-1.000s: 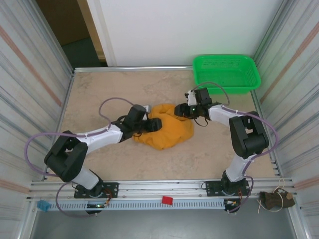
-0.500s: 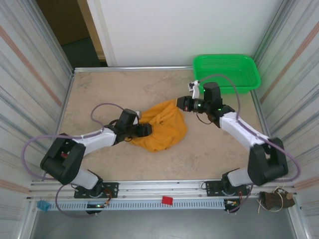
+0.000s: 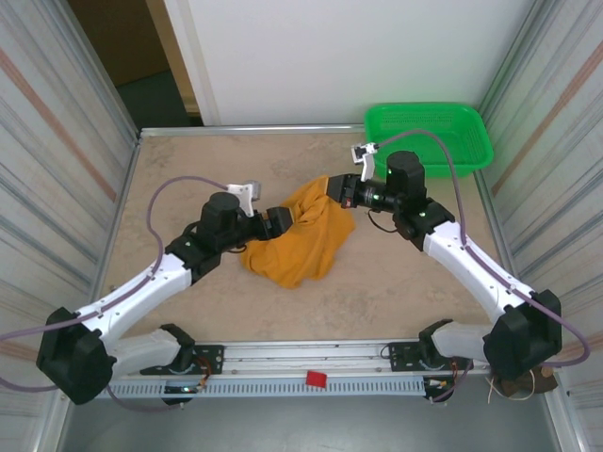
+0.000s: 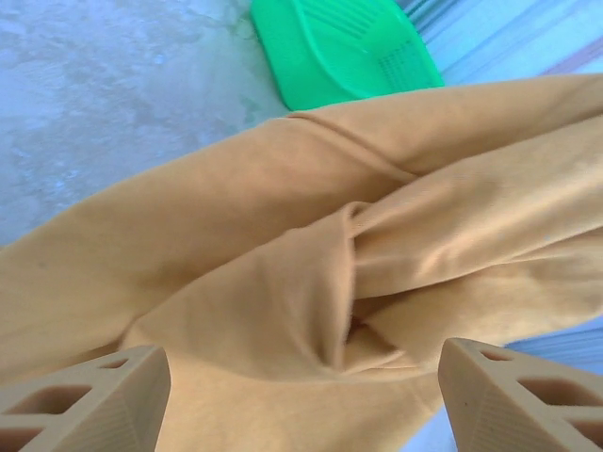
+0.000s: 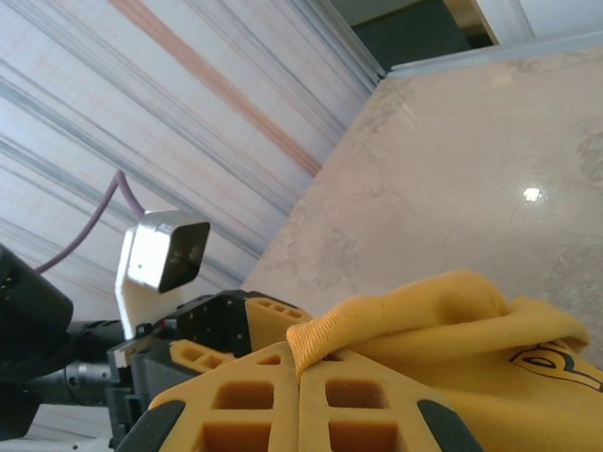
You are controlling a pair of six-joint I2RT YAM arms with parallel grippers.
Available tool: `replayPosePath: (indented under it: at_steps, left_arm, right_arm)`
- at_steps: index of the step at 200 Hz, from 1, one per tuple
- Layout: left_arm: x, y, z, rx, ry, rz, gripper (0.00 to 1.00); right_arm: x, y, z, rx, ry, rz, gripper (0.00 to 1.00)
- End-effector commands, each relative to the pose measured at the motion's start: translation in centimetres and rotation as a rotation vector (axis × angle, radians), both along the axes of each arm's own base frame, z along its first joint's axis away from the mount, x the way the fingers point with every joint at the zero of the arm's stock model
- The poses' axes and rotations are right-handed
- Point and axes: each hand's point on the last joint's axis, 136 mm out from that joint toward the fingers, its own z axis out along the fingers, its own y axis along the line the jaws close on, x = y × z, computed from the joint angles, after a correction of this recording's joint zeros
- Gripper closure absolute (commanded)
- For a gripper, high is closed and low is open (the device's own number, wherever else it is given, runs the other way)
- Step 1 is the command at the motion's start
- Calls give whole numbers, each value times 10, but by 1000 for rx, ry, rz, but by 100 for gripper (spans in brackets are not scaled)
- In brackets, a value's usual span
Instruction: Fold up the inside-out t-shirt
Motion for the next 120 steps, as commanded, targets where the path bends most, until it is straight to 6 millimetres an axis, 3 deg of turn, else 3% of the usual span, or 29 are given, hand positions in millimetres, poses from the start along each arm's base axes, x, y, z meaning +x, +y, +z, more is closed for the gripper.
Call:
replayPosePath:
  at_steps: [1, 52, 120]
  left_arm:
    - [2, -13, 14, -2, -59, -17, 25]
    - [-6, -43, 41, -11, -192, -98, 30]
    - [-11, -57, 34, 108, -317, -202, 39]
  right_arm:
    - [1, 0, -3, 0, 14, -19, 100]
    - [3, 1, -9, -18, 24, -29, 100]
    - [4, 3, -10, -18, 26, -32, 100]
